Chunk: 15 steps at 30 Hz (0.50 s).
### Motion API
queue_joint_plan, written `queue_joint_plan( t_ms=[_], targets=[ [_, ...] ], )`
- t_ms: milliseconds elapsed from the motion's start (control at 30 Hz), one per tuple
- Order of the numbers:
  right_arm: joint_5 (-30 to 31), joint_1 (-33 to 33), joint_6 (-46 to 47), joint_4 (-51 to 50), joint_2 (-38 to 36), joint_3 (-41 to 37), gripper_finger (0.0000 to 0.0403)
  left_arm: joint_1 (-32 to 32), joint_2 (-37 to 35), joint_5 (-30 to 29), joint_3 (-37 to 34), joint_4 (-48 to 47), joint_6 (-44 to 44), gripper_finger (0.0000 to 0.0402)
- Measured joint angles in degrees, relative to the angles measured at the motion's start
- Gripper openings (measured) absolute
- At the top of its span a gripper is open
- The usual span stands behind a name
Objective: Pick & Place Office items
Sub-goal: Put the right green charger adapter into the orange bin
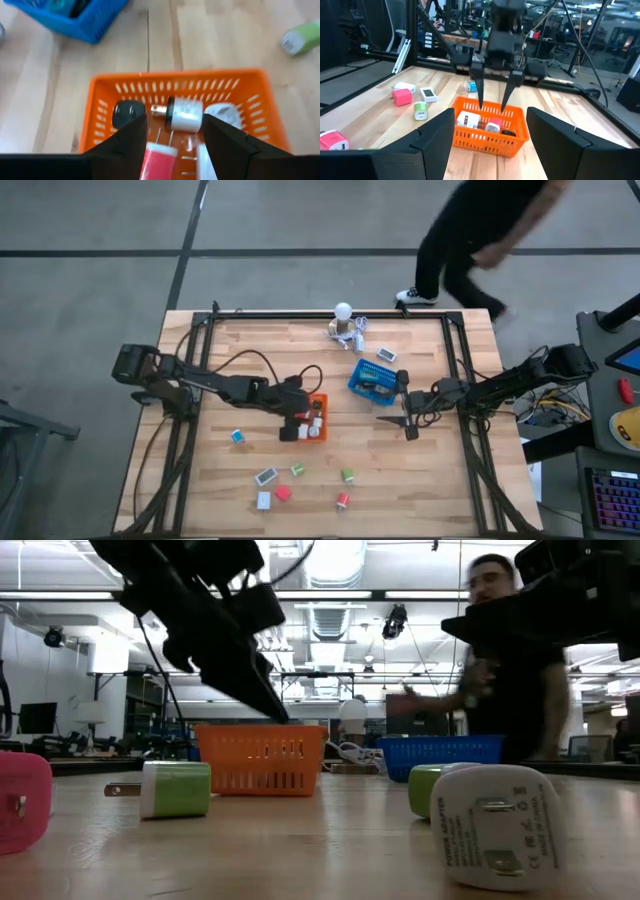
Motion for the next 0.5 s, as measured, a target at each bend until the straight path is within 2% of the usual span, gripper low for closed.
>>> queue_joint_plan(
  t_ms=[233,500],
  targets=[
    [-1.7,0.0,2.5,-3.8,0.5,1.1,0.0242,-1.7,-5.1,-0.1,-4.9,7.7,-0.3,0.0195],
    [-2.5,4.9,3.8,-13.5,7.3,9.1,0.0243,-4.1,-10.8,-1.0,-12.6,14.9,-3.5,0.0195]
  ],
)
